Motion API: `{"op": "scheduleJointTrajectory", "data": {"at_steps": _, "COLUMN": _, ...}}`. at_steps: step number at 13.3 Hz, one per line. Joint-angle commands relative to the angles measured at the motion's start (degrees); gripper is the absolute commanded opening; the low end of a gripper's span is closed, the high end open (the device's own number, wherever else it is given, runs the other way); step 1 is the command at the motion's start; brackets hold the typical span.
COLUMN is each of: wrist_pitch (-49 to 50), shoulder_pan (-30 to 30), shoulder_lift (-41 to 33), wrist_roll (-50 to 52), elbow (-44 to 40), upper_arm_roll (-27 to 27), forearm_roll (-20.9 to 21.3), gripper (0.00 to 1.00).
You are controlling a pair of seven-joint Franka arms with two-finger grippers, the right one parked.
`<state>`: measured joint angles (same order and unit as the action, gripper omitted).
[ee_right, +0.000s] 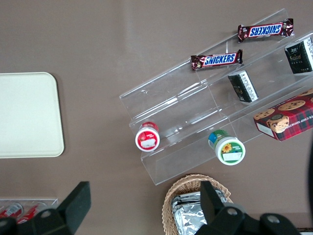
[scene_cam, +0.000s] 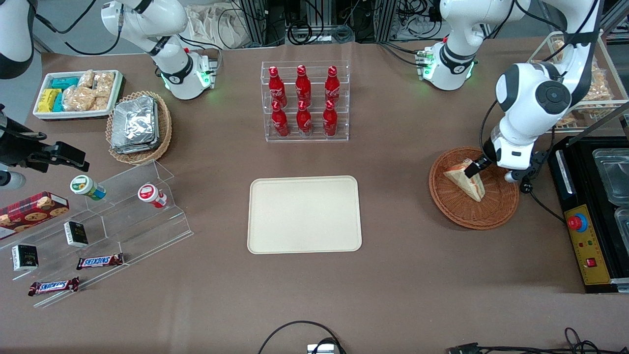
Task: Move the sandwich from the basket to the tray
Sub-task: 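Close the left gripper on the sandwich's wrapped edge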
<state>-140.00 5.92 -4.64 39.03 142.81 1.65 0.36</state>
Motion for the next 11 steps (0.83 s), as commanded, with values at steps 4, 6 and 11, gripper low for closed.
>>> {"op": "scheduleJointTrajectory", "data": {"at_steps": 4, "wrist_pitch": -8.2, "shoulder_pan": 0.3, "shoulder_lift": 2.3, "wrist_roll": 3.6, "elbow": 4.4, "upper_arm_roll": -0.4, "forearm_roll": 0.4, "gripper": 1.00}}
{"op": "scheduleJointTrajectory", "data": {"at_steps": 6, "wrist_pitch": -10.6, "shoulder_pan": 0.3, "shoulder_lift": 3.8, "wrist_roll": 4.6, "elbow": 5.2, "upper_arm_roll": -0.4, "forearm_roll": 0.4, "gripper": 1.00}}
{"op": "scheduleJointTrajectory", "data": {"at_steps": 11, "wrist_pitch": -13.5, "shoulder_pan": 0.6, "shoulder_lift": 6.7, "wrist_roll": 5.4, "elbow": 5.6, "upper_arm_roll": -0.5, "forearm_roll": 0.4, "gripper": 1.00}}
